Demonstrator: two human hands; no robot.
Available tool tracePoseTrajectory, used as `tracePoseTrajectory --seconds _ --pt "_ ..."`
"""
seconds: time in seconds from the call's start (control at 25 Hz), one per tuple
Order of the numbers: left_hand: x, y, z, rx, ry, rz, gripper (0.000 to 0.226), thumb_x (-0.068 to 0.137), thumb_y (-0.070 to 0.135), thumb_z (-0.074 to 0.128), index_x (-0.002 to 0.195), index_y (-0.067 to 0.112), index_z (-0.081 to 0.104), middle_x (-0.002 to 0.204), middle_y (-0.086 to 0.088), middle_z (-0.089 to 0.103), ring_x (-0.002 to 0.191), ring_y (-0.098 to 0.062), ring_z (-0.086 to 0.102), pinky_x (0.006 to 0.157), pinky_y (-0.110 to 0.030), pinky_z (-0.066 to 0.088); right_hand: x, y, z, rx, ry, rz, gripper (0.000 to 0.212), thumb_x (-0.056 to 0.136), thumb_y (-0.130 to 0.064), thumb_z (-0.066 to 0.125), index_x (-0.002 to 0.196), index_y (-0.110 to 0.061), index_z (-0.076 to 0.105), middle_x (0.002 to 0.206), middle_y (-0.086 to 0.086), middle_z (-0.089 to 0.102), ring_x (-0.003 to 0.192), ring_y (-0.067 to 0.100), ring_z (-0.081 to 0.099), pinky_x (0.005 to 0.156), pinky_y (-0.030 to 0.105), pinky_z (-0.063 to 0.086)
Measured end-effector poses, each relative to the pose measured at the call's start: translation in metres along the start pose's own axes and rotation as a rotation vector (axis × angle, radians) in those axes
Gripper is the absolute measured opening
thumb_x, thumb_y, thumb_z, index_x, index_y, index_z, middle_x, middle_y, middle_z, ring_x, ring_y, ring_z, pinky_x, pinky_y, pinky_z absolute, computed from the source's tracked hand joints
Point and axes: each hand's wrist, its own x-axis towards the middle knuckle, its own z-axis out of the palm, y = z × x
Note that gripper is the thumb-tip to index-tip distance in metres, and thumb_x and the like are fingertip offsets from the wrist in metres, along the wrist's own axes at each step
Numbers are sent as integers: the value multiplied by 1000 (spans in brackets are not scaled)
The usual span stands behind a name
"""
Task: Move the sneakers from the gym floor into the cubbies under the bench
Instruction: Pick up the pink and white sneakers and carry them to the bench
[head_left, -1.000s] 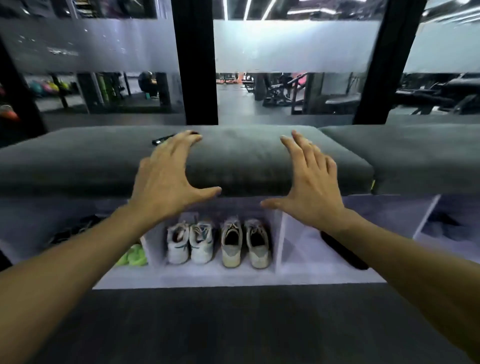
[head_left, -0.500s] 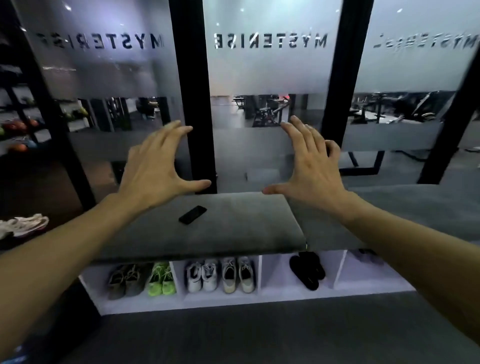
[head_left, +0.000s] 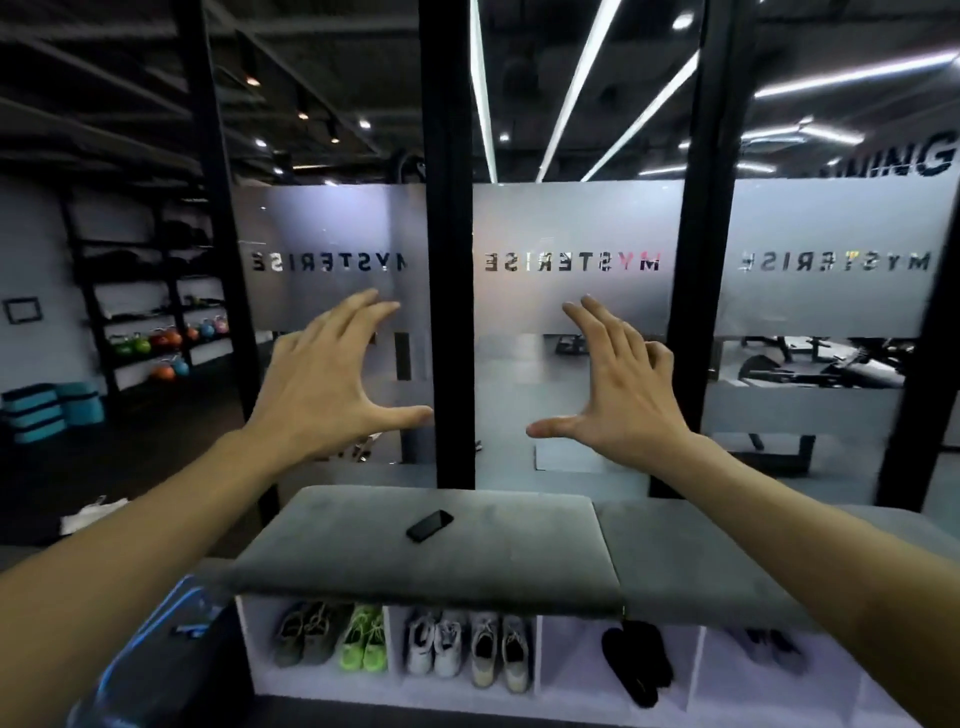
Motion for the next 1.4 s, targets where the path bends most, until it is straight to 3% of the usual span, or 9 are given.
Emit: tracePoseTrajectory --seconds 0.32,0.44,0.64,0.88,1.12,1.4 --pt "-78 -3 -110 246 -50 -126 101 59 86 48 142 35 22 153 6 23 134 -20 32 104 -51 30 -22 -68 -49 188 -84 -170 115 53 -77 66 144 -34 11 154 -8 14 137 20 22 107 50 20" --pt "-106 -21 -150 292 -102 -208 102 55 90 41 141 39 21 153 6 21 134 -22 33 104 -52 29 -27 -106 -46 191 -129 -239 114 52 -82 62 144 -37 10 155 -10 12 138 18 20 106 51 15" --pt "-157 -63 -202 387 -143 -338 101 55 89 48 139 43 18 153 7 19 133 -22 34 104 -53 29 -22 -179 -34 278 -188 -341 118 50 -82 63 144 -38 6 155 -10 9 139 20 17 107 51 20" --pt "-223 -141 -254 441 -193 -442 103 58 85 52 143 40 16 155 7 13 136 -21 29 105 -50 28 -9 -295 -7 359 -213 -421 121 50 -80 66 144 -38 3 156 -10 7 139 20 16 107 55 21" --pt "-272 -265 -306 475 -206 -455 101 57 86 51 141 42 16 154 8 14 134 -21 32 105 -48 29 11 -436 28 372 -187 -428 119 52 -79 65 145 -38 3 156 -10 6 140 19 14 108 53 18" --pt "-294 -395 -323 432 -201 -474 101 58 84 53 141 41 17 154 9 16 134 -19 32 104 -48 30 51 -555 81 346 -197 -417 121 52 -79 65 146 -36 3 157 -8 6 140 20 15 108 55 17"
